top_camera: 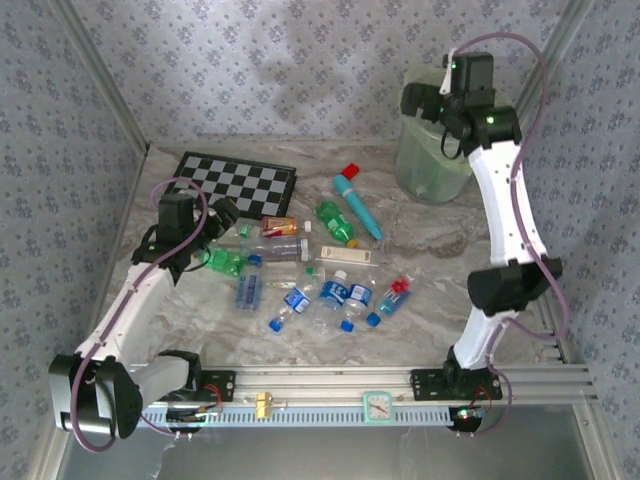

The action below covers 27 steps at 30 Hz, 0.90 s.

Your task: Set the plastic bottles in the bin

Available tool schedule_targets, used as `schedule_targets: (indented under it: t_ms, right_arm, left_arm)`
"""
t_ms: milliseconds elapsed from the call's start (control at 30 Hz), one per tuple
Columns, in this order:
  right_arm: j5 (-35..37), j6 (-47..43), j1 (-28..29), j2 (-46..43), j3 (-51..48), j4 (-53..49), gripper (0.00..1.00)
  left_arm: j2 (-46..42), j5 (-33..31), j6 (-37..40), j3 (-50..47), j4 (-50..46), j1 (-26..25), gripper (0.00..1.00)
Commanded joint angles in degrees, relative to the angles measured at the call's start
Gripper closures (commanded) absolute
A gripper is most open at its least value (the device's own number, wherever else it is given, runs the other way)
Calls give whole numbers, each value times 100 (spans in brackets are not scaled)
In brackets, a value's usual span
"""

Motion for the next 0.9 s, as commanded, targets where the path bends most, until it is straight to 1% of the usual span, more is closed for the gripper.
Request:
schedule_targets:
  t_ms: [0, 100, 233, 433, 567, 633, 667, 867]
  right_arm:
    - [65, -176, 459, -586, -924, 132, 0]
    - [115, -42, 981, -1149, -1867, 249, 0]
    - [218, 353, 1636, -1767, -3175, 599, 0]
    - [383, 959, 2227, -2308, -4827, 1420, 0]
    - [419, 1124, 2498, -2357, -5472, 1734, 0]
    - [483, 1193, 2592, -2327, -5621, 1847, 0]
    - [522, 1237, 2625, -2314, -5894, 1898, 0]
    - [767, 1489, 2787, -2353, -6436, 2255, 0]
  left_arm:
    - [-131, 187, 194, -5, -210, -129, 0]
    - [-233, 105, 361, -41, -413, -351, 0]
    - [-417, -90, 503, -259, -579, -683, 0]
    - [-871, -466, 645, -801, -650, -991, 0]
    - [-1146, -721, 755, -1191, -626, -1171, 0]
    - [-1209, -790, 779, -1399, -550, -1259, 0]
    - [-1240, -815, 778, -1508, -500, -1307, 0]
    - [-1252, -827, 734, -1969, -216, -1629, 2]
